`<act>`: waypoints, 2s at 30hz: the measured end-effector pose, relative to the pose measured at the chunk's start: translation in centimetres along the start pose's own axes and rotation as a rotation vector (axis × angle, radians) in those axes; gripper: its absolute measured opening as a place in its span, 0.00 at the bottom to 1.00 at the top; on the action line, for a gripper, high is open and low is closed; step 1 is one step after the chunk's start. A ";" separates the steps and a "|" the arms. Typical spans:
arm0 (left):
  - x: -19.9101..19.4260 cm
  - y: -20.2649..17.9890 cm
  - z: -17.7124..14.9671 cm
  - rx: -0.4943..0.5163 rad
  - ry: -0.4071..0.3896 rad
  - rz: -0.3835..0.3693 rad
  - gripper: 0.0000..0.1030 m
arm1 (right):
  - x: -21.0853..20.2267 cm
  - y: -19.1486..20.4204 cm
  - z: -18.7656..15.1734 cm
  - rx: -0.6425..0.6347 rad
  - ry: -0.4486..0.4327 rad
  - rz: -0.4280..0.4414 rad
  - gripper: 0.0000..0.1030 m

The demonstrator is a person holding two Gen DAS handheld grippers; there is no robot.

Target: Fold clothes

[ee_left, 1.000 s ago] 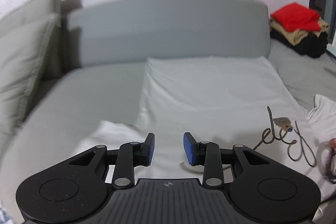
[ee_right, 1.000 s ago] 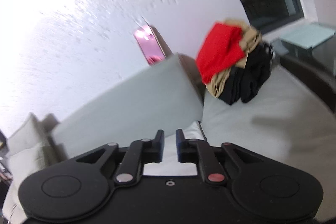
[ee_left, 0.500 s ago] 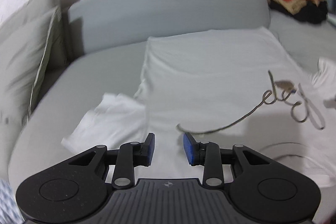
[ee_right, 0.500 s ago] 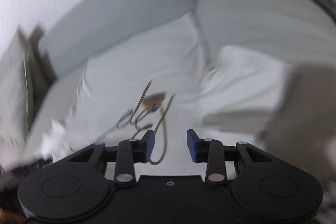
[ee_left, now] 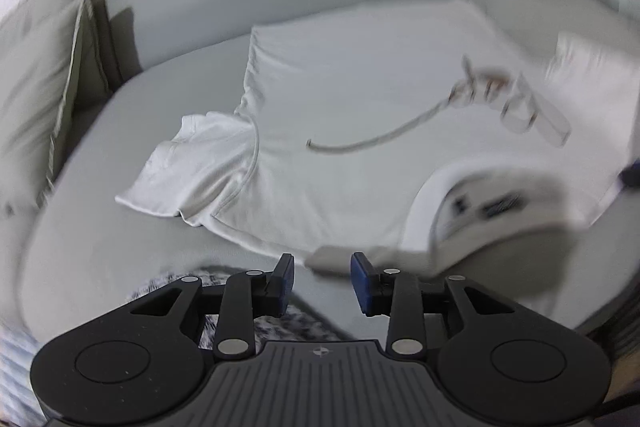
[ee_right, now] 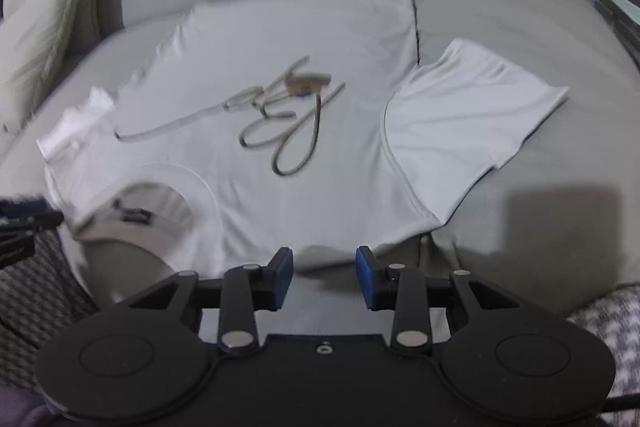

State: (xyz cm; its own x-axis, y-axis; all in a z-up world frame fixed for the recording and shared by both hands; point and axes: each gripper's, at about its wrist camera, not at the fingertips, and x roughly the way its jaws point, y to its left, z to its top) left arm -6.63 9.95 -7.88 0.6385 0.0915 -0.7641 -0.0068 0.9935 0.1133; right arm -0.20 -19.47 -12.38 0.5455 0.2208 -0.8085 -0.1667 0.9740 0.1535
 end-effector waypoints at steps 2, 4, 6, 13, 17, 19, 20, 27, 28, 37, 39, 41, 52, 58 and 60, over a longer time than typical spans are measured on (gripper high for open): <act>-0.2 -0.2 1.1 -0.033 -0.029 -0.029 0.37 | -0.8 0.6 0.4 -0.002 -0.068 0.049 0.31; 1.1 -1.3 2.0 -0.020 -0.019 -0.026 0.37 | -0.5 1.6 1.2 0.003 -0.083 0.107 0.26; 2.8 -2.5 2.6 -0.004 0.006 -0.011 0.37 | 0.8 2.6 1.8 0.032 -0.059 0.141 0.25; 2.6 -5.9 0.3 0.150 0.056 0.072 0.43 | 2.4 3.8 -0.6 -0.015 0.017 0.193 0.22; 1.0 -4.9 0.5 0.104 0.048 -0.021 0.51 | -0.4 0.6 -0.6 0.104 0.001 0.244 0.35; 0.9 -4.6 1.3 0.085 0.026 -0.023 0.52 | -1.3 -1.8 -0.3 0.218 -0.053 0.238 0.46; 1.1 -4.6 1.9 0.074 0.032 -0.032 0.52 | -1.6 -3.1 -0.1 0.273 -0.080 0.227 0.50; 2.9 -7.8 5.8 0.103 0.070 -0.146 0.50 | -3.1 -10.7 0.9 0.559 -0.184 0.105 0.55; 2.9 -8.8 6.2 0.120 0.054 -0.165 0.50 | -3.3 -11.6 1.0 0.586 -0.207 0.094 0.55; 5.0 -17.1 6.0 0.311 0.082 -0.372 0.34 | -2.8 -17.6 1.4 0.746 -0.340 0.024 0.28; 5.5 -17.8 5.2 0.339 0.116 -0.404 0.33 | -2.4 -18.1 1.8 0.758 -0.339 0.035 0.29; 5.2 -17.9 5.2 0.348 0.126 -0.413 0.33 | -1.9 -18.5 2.3 0.759 -0.327 0.056 0.33; 1.2 -12.8 4.6 0.242 0.077 -0.362 0.43 | 0.7 -18.4 4.2 0.728 -0.300 -0.053 0.02; 1.4 -8.9 5.0 0.101 0.020 -0.219 0.43 | 0.0 -17.3 4.8 0.710 -0.325 -0.087 0.02; 1.4 -8.1 5.1 0.074 0.009 -0.192 0.43 | -0.3 -16.3 5.4 0.665 -0.331 -0.094 0.02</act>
State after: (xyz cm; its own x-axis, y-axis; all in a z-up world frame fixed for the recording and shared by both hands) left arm -1.76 1.65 -6.69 0.6160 -0.0981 -0.7816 0.1712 0.9852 0.0114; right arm 6.82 -35.11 -11.60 0.7691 0.0367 -0.6381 0.3674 0.7915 0.4884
